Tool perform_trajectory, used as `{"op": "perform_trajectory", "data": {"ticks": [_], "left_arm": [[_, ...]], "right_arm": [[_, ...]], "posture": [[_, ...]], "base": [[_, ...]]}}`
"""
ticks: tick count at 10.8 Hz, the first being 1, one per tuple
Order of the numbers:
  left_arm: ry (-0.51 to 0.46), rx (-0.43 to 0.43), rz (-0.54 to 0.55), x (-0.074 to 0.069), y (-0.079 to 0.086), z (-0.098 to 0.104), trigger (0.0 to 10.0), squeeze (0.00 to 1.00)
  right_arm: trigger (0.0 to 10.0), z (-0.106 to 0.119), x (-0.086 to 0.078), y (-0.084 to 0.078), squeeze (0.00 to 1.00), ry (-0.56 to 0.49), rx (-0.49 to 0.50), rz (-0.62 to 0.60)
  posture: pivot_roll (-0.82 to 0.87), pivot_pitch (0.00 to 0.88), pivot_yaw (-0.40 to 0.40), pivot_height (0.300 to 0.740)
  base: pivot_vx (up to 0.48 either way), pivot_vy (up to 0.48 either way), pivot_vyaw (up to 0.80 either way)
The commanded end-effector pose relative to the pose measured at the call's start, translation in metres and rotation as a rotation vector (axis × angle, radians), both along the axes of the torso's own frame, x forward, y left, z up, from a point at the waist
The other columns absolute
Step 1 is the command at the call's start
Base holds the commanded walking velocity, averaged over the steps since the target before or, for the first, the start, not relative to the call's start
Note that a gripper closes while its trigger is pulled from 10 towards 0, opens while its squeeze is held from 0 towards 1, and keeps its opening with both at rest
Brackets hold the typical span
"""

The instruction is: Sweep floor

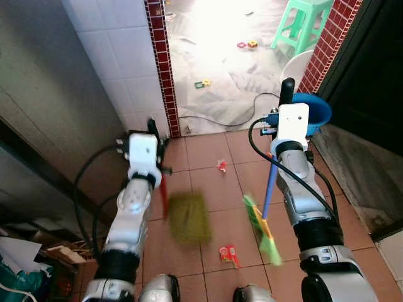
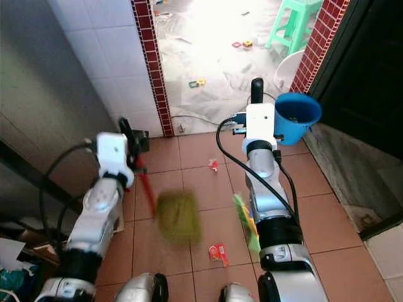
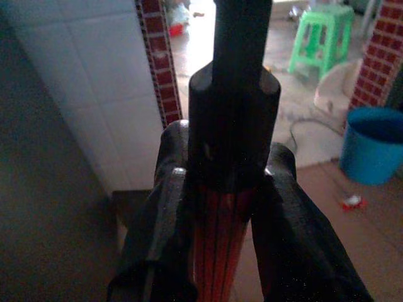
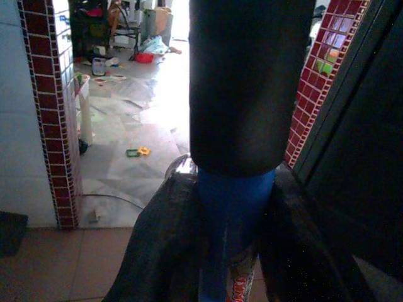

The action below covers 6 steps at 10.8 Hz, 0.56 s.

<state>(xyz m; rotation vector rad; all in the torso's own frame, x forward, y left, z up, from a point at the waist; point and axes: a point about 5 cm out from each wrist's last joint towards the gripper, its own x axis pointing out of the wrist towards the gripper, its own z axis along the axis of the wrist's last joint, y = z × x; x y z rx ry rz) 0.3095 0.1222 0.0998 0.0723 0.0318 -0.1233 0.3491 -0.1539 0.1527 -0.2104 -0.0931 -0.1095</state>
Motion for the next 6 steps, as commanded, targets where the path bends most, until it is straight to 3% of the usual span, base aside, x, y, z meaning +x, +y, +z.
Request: {"op": "perform_trajectory", "data": {"ticks": [1,5,6], "left_arm": [[-0.027,0.044,-0.020,0.002,0.002,0.007,10.0,0.00],[0.124,0.041,-0.038,-0.001,-0.008,-0.019,10.0,0.00],[0.174,-0.008,-0.034,-0.001,-0.014,-0.028,10.0,0.00]], "right_arm": [[10.0,0.006,0.002,0.003,0.00,-0.022,-0.023,0.013],[10.0,-0.008,0.005,0.005,0.00,0.087,0.027,0.003],[10.0,-0.015,0.005,0.005,0.00,0.147,0.114,-0.013]], "posture": [[-0.02,0.069,0.040,0.740],[-0.02,0.062,0.039,0.740],[-0.02,0.062,0.041,0.740]], "base": [[0.000,0.000,0.00],[0.000,0.000,0.00],[0.000,0.000,0.00]]}}
